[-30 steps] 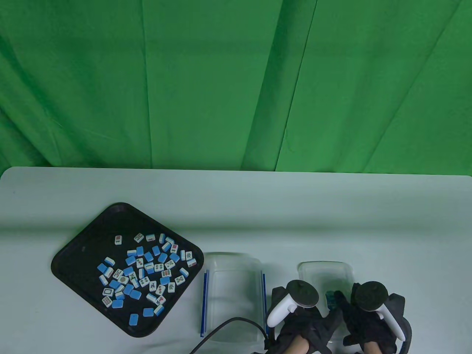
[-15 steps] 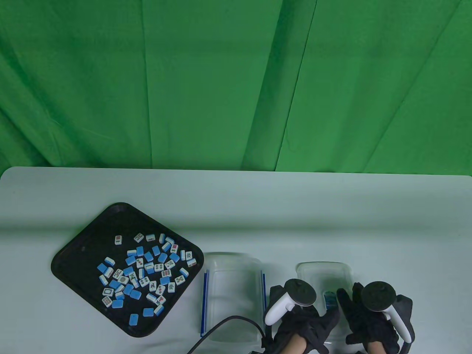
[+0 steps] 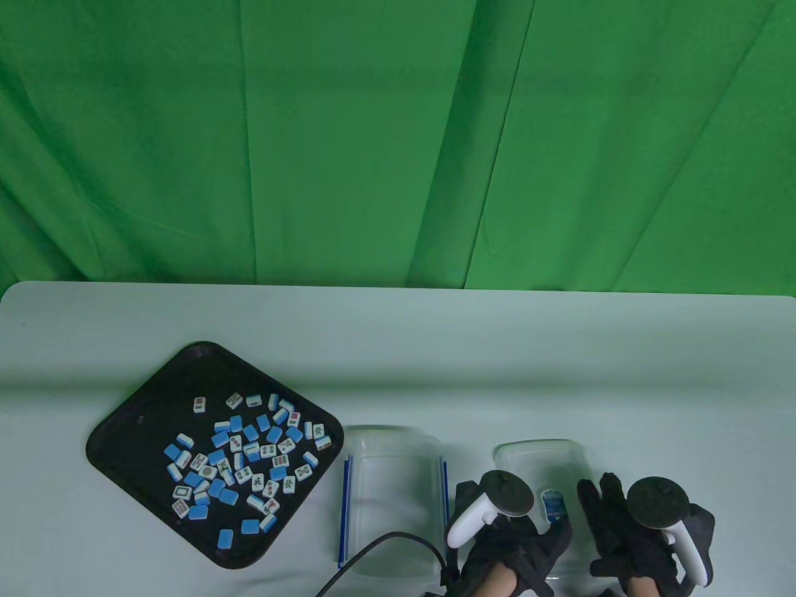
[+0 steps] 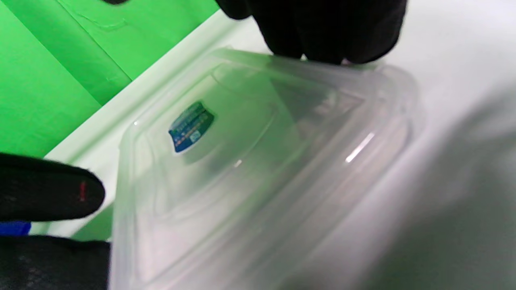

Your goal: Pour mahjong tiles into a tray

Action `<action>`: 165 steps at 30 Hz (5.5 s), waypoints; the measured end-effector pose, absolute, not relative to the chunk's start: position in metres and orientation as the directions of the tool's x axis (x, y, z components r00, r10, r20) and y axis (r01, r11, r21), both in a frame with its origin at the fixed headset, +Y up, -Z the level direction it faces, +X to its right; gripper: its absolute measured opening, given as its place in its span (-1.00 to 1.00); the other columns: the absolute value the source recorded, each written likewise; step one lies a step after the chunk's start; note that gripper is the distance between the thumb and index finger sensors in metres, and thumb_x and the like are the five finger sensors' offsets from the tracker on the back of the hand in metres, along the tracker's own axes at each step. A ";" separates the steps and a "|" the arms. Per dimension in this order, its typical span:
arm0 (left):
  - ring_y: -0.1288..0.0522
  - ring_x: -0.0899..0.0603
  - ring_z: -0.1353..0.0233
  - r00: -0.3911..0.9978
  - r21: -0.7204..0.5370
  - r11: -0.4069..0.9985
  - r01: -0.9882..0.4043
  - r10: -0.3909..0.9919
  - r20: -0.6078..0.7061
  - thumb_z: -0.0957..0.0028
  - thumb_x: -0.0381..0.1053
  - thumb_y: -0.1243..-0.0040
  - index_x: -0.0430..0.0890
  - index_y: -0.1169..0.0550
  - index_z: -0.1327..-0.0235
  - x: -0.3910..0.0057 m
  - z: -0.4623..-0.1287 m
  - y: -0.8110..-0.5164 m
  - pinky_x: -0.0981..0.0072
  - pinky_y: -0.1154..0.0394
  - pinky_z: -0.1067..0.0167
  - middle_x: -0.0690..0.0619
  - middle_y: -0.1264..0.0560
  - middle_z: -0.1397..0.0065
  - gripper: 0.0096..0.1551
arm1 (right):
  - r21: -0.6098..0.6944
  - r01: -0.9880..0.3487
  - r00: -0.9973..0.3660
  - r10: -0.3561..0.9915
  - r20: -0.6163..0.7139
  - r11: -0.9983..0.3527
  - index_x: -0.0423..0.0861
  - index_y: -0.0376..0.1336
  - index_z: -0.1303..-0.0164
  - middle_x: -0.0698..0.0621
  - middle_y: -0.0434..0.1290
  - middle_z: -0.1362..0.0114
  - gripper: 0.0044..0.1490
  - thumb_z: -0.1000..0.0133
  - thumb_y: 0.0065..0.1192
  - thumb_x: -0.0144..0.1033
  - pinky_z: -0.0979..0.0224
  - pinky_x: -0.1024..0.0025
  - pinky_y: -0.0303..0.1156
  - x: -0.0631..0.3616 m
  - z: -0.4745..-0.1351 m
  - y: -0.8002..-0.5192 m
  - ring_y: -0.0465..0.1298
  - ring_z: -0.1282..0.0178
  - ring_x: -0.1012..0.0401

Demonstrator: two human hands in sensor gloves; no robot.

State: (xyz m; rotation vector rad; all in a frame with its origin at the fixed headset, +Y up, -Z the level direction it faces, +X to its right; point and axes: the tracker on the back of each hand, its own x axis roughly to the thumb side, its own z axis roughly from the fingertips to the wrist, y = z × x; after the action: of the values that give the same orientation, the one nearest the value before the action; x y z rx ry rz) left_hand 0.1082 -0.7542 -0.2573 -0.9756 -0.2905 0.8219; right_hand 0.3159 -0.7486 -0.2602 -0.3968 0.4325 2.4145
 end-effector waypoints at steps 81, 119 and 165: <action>-0.74 -0.16 0.12 0.591 -0.156 0.641 -0.752 0.759 0.272 -0.42 0.13 -0.02 -0.53 -0.35 -0.50 -0.140 -0.245 -0.678 0.10 -0.64 0.19 -0.24 -0.69 -0.10 -0.21 | 0.049 -0.706 -0.693 0.704 0.159 -0.706 -0.31 -0.12 -0.81 0.02 0.49 -0.29 -0.01 -0.46 0.03 0.13 -0.20 0.25 0.57 0.141 -0.240 -0.636 0.59 -0.02 0.18; -0.74 -0.08 0.25 0.797 -0.155 0.826 -0.542 0.564 0.219 -0.37 0.20 -0.05 -0.50 -0.50 -0.34 -0.140 -0.238 -0.722 0.13 -0.65 0.30 -0.13 -0.74 0.09 -0.22 | 0.128 -0.470 -0.869 0.483 0.110 -0.874 -0.42 0.01 -0.70 0.02 0.54 -0.21 0.01 -0.43 -0.01 0.20 -0.16 0.24 0.59 0.130 -0.245 -0.704 0.62 0.04 0.17; -0.75 -0.09 0.28 0.889 -0.147 0.909 -0.390 0.414 0.196 -0.36 0.22 -0.04 -0.48 -0.57 -0.32 -0.134 -0.235 -0.720 0.11 -0.65 0.31 -0.04 -0.75 0.16 -0.21 | 0.231 -0.353 -0.921 0.380 0.082 -0.906 -0.35 0.06 -0.73 0.01 0.56 -0.17 -0.03 -0.44 -0.06 0.22 -0.14 0.24 0.59 0.121 -0.247 -0.709 0.62 0.07 0.17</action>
State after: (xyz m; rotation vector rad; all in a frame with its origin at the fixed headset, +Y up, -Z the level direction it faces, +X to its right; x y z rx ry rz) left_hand -0.1345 -0.7202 -0.2354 -0.1042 -0.2267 0.4184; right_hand 0.1205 -0.7094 -0.2469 0.1763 0.2999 2.7410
